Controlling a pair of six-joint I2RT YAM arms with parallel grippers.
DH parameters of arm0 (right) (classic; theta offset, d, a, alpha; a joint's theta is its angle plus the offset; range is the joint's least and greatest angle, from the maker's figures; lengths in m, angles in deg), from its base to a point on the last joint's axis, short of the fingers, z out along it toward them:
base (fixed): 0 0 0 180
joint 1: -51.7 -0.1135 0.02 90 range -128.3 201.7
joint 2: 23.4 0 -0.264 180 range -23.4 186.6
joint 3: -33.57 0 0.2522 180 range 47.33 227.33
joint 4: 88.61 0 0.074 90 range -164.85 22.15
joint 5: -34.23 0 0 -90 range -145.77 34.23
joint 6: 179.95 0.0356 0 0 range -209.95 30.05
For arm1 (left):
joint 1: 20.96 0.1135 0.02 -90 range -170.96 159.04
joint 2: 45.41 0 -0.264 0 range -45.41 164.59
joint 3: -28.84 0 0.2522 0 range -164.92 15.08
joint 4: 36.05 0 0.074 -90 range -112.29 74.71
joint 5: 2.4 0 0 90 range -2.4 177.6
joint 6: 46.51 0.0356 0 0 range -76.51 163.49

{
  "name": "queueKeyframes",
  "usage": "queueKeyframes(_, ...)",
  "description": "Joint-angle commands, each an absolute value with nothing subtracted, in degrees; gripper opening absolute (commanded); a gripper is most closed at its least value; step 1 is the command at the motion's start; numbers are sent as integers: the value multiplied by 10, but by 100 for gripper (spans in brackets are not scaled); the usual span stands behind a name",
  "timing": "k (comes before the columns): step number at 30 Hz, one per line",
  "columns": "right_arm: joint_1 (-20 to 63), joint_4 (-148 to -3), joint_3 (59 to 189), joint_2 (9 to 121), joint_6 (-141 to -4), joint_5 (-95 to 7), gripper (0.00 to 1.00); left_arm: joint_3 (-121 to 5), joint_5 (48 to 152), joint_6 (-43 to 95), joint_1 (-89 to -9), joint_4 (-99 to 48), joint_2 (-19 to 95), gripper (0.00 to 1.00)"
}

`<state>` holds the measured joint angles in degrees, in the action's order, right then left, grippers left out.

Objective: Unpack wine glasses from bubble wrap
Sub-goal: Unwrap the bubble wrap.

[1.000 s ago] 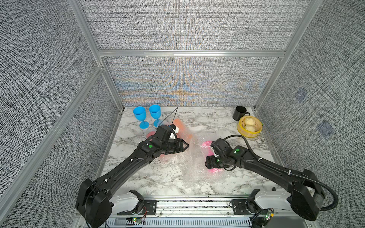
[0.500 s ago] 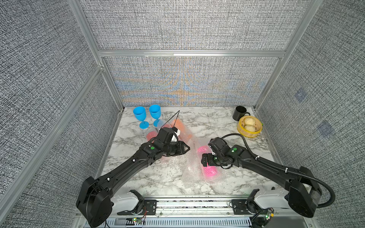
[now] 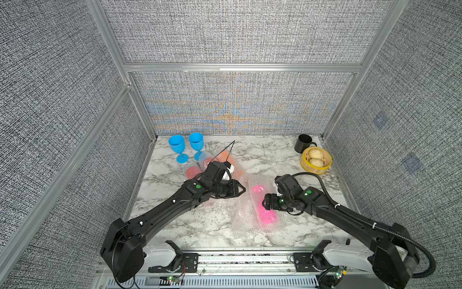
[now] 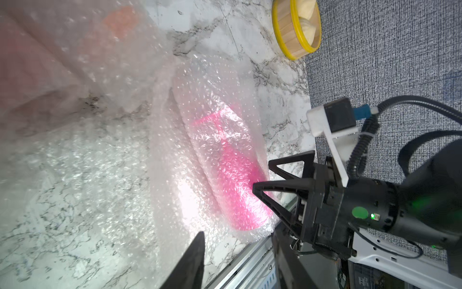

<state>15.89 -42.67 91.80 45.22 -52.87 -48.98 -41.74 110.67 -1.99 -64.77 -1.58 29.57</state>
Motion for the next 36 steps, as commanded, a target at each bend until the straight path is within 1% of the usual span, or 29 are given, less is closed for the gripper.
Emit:
queueKeyframes(1, 177, -456, 911, 438, -534, -449, 76, -432, 1110, -17, -663, -22, 309, 44)
queueKeyframes(3, 195, -463, 901, 425, -537, -436, 71, -443, 1109, -16, -674, -22, 318, 44)
queueKeyframes(5, 214, -471, 891, 409, -537, -422, 61, -449, 1106, -15, -681, -21, 327, 44)
queueKeyframes(8, 229, -479, 879, 398, -539, -426, 51, -455, 1101, -13, -688, -18, 336, 44)
queueKeyframes(11, 239, -479, 879, 414, -550, -427, 49, -456, 1099, -13, -692, -16, 338, 44)
queueKeyframes(15, 243, -454, 908, 466, -576, -422, 46, -456, 1096, -12, -693, -14, 338, 44)
queueKeyframes(17, 243, -458, 908, 477, -578, -428, 41, -456, 1094, -13, -694, -14, 337, 44)
queueKeyframes(19, 245, -463, 905, 477, -577, -433, 38, -455, 1094, -13, -694, -12, 337, 44)
queueKeyframes(24, 244, -470, 898, 453, -578, -415, 35, -453, 1092, -7, -695, -5, 339, 44)
queueKeyframes(32, 245, -433, 905, 427, -592, -446, 35, -462, 1089, 7, -695, 11, 347, 44)
queueKeyframes(33, 245, -430, 905, 428, -595, -451, 33, -463, 1090, 7, -695, 12, 347, 44)
queueKeyframes(35, 247, -429, 906, 439, -601, -453, 27, -465, 1089, 10, -694, 16, 348, 44)
queueKeyframes(36, 247, -427, 907, 447, -603, -451, 27, -465, 1089, 10, -694, 17, 348, 44)
